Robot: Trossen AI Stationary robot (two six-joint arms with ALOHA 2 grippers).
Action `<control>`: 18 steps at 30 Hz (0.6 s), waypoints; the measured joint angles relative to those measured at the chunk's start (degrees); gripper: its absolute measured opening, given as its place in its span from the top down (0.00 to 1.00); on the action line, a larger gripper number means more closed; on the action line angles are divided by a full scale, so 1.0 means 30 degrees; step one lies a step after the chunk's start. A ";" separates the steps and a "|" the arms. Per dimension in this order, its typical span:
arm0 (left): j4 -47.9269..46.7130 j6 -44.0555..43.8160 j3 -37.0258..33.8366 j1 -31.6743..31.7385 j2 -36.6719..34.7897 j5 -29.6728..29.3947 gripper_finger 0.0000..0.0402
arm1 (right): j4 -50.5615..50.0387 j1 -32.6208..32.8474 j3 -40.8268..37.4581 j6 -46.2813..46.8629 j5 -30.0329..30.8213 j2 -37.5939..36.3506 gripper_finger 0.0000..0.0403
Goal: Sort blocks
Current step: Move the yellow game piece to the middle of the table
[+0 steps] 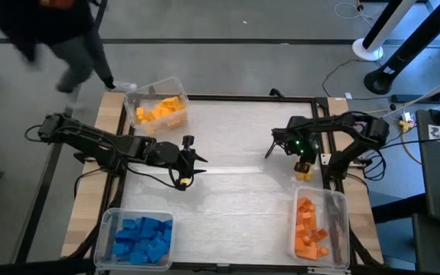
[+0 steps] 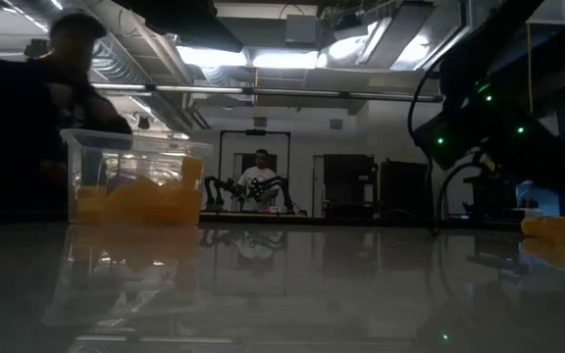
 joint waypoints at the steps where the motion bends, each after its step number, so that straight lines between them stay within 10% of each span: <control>1: 0.0007 0.0000 0.0000 0.0000 0.0000 -0.0001 0.67 | 0.0155 0.0000 0.0000 -0.0005 -0.0089 0.0058 1.00; 18: 0.0007 0.0487 0.0000 0.0000 0.0000 -0.0001 0.67 | 0.2066 0.0790 0.1238 0.0581 -0.3537 0.0100 1.00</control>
